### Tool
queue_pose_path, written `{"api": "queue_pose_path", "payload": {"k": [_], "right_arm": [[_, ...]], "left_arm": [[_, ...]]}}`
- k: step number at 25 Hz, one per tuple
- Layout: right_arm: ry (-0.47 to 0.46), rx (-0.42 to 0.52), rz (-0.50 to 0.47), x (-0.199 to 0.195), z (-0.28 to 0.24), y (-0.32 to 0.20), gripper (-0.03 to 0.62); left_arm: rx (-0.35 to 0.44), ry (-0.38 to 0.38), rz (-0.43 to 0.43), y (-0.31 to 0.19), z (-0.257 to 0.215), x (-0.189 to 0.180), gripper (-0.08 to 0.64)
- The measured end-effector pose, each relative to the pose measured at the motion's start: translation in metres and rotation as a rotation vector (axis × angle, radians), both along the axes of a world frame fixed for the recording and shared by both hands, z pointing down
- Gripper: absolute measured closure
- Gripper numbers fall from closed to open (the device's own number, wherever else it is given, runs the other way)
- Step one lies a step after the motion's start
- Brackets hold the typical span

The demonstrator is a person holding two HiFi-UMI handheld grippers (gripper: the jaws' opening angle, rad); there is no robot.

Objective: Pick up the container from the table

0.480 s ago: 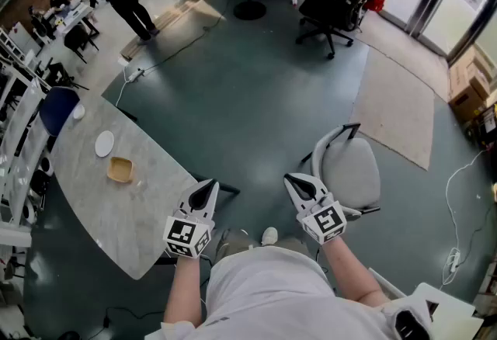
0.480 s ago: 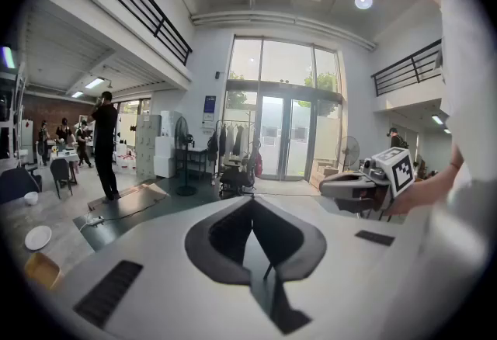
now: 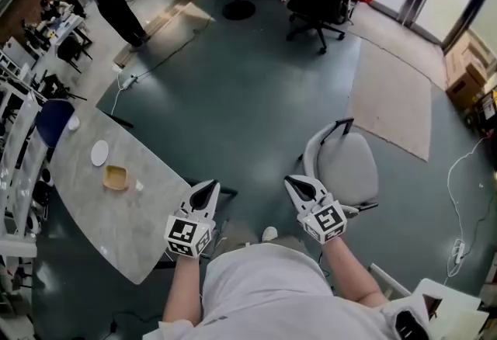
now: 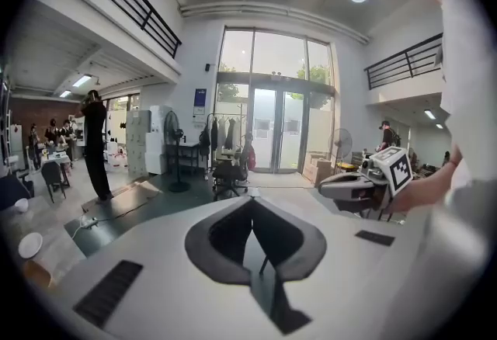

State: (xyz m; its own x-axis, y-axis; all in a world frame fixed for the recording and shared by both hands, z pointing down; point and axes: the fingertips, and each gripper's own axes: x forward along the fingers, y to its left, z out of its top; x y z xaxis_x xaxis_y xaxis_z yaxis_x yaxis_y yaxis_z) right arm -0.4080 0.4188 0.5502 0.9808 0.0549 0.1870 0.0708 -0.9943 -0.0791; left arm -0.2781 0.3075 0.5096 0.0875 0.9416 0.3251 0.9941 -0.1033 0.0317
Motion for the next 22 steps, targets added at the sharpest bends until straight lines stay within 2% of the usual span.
{"api": "queue_pose_path", "payload": {"k": [5,10,15,19,22], "right_arm": [[0.005,0.028,-0.051,0.024,0.0,-0.007,0.583],[-0.033,0.041,-0.097,0.062,0.011,-0.002,0.583],[-0.075,0.033,-0.132,0.125,0.009,-0.011,0.583],[-0.102,0.027,-0.162,0.182,0.005,0.011,0.583],[-0.134,-0.003,-0.282,0.234,-0.014,0.009,0.583]], "left_arm": [[0.022,-0.018,-0.049,-0.011,0.008,0.016,0.558],[0.026,-0.046,-0.089,-0.009,0.02,0.048,0.558],[0.017,-0.062,-0.126,-0.022,0.018,0.108,0.558],[0.01,-0.073,-0.153,-0.003,0.011,0.165,0.558],[-0.026,-0.096,-0.269,-0.018,-0.005,0.2,0.558]]}}
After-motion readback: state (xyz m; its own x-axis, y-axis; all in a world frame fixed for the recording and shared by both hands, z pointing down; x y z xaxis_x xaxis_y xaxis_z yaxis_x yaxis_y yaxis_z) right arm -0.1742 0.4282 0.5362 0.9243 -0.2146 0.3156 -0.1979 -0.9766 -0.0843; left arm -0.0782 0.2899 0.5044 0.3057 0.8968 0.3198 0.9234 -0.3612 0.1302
